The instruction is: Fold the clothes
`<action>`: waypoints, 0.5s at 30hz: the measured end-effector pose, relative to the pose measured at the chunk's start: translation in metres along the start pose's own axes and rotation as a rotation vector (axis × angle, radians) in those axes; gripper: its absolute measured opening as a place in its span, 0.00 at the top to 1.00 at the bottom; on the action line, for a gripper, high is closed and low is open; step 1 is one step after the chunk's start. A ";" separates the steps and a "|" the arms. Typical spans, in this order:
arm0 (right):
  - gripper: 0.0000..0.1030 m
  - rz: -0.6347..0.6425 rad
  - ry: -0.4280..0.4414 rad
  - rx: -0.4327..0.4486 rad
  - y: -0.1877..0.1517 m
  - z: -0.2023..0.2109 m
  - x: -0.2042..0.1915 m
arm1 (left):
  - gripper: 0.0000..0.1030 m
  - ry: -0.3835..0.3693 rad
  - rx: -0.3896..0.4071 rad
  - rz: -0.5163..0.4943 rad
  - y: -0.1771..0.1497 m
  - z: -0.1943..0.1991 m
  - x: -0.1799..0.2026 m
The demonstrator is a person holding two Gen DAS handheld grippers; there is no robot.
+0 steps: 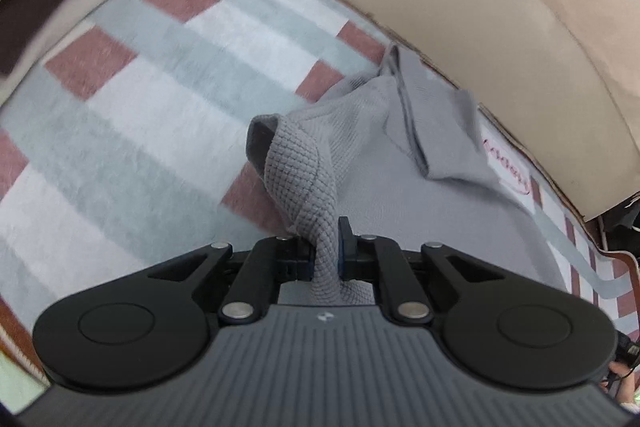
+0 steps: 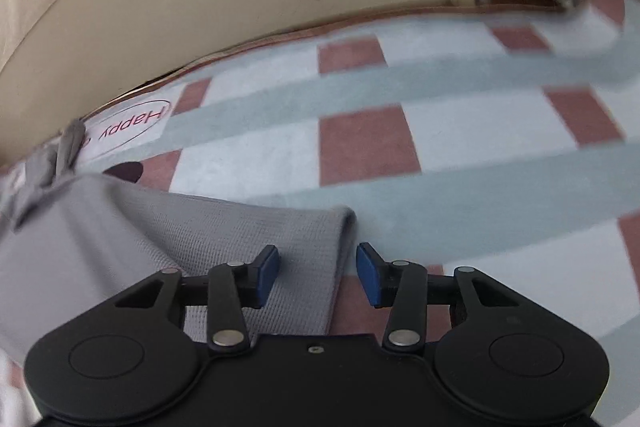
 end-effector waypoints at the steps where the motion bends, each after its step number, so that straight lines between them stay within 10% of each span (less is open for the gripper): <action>1: 0.48 0.060 0.007 0.005 -0.005 -0.001 -0.007 | 0.92 0.006 -0.012 -0.001 -0.002 -0.001 -0.003; 3: 0.58 0.179 -0.004 0.039 -0.010 -0.001 -0.018 | 0.92 0.011 -0.030 0.002 -0.006 -0.005 -0.007; 4: 0.84 0.236 -0.015 0.062 -0.012 0.000 -0.022 | 0.92 0.011 -0.035 0.005 -0.006 -0.007 -0.008; 10: 0.92 0.266 -0.102 0.289 0.030 0.032 -0.028 | 0.92 -0.013 -0.012 -0.064 0.002 -0.001 0.007; 15: 0.92 0.250 -0.205 0.222 0.056 0.007 -0.024 | 0.76 0.108 -0.128 -0.224 -0.005 -0.018 0.019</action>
Point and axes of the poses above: each gripper's, at about its wrist camera, not at the fingertips, and z roughly against the way its jaws point, x to its right, y to its top, the point moved 6 cm from there along -z, roughly the way its jaws point, and after that the axes turned 12 degrees about -z, right-handed, at the moved point
